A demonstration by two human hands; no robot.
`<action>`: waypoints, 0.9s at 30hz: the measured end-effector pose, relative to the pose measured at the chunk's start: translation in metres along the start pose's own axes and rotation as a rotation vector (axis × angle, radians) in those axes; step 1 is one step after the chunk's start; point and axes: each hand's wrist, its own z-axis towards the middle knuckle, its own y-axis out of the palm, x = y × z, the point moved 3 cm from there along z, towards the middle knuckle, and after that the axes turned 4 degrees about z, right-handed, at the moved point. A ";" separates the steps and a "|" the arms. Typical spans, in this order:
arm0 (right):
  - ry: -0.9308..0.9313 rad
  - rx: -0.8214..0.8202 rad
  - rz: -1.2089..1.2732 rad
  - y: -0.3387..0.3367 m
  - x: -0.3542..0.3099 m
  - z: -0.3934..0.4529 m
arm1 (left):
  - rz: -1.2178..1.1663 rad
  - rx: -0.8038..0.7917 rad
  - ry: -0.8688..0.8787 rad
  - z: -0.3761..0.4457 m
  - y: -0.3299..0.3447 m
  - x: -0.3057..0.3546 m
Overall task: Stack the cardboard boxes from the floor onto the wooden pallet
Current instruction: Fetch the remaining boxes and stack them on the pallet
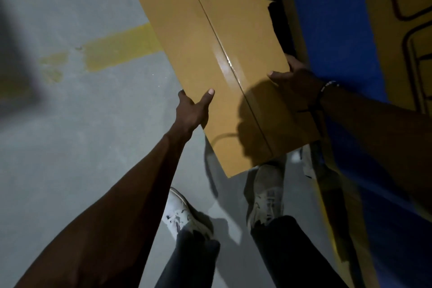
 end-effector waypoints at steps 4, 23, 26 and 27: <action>-0.028 0.019 0.003 0.008 -0.008 -0.014 | -0.025 -0.038 0.034 -0.012 -0.009 -0.006; -0.319 -0.018 -0.024 0.083 -0.337 -0.288 | -0.465 0.290 0.167 -0.337 -0.315 0.096; -0.372 -0.038 -0.013 0.092 -0.399 -0.361 | -0.533 0.351 0.189 -0.415 -0.364 0.113; -0.406 -0.056 -0.017 0.097 -0.424 -0.394 | -0.550 0.370 0.204 -0.453 -0.386 0.117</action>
